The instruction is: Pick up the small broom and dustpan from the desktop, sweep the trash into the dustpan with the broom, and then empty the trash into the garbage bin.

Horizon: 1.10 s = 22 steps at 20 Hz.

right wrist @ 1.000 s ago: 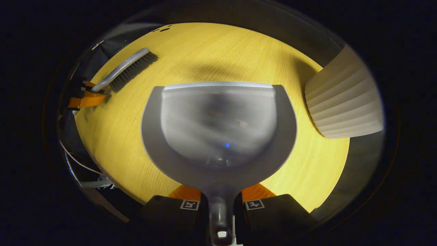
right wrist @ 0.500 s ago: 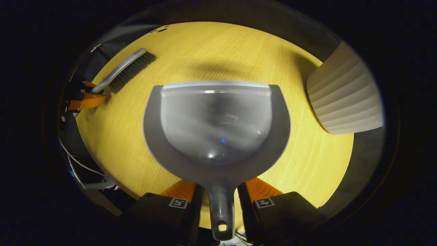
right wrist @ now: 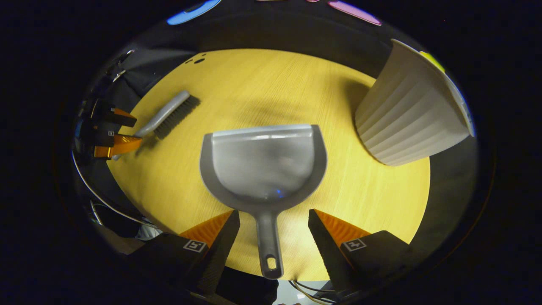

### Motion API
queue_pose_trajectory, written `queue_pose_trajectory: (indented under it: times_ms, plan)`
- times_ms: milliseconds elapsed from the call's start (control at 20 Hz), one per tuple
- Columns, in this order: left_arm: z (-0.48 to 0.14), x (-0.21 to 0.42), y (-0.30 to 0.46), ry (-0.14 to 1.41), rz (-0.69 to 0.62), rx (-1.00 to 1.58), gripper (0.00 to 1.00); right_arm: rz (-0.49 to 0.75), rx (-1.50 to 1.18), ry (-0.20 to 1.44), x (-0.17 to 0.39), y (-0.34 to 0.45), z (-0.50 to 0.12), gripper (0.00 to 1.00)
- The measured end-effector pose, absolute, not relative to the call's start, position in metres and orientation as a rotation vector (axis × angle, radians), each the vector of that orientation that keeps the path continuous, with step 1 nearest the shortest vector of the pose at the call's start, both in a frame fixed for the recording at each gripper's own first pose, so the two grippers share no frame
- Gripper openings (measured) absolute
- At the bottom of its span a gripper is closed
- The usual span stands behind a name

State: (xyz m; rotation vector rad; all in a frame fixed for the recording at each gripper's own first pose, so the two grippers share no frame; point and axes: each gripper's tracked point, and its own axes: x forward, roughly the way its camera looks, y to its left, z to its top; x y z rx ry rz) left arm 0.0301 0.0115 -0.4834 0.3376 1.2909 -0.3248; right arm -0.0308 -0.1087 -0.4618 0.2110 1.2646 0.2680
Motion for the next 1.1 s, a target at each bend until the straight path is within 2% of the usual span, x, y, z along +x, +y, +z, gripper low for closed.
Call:
queue_pose_trajectory:
  times_ms: [200, 450, 750, 1100]
  plan:
    - [-0.447, 0.044, 0.009, 1.179, -0.314, 0.327, 0.95, 0.243, 0.259, 1.146, -0.014, -0.119, -0.418, 0.99]
    - [-0.382, 0.072, -0.001, 0.865, -0.301, 0.462, 0.98, 0.215, 0.265, 0.958, 0.005, -0.126, -0.371, 0.99]
    - [-0.300, 0.076, -0.044, 0.473, -0.301, 0.276, 0.97, 0.176, 0.185, 0.729, 0.021, -0.138, -0.322, 0.99]
    - [-0.247, 0.061, -0.053, 0.287, -0.258, 0.155, 0.97, 0.188, 0.132, 0.535, 0.032, -0.135, -0.282, 0.98]
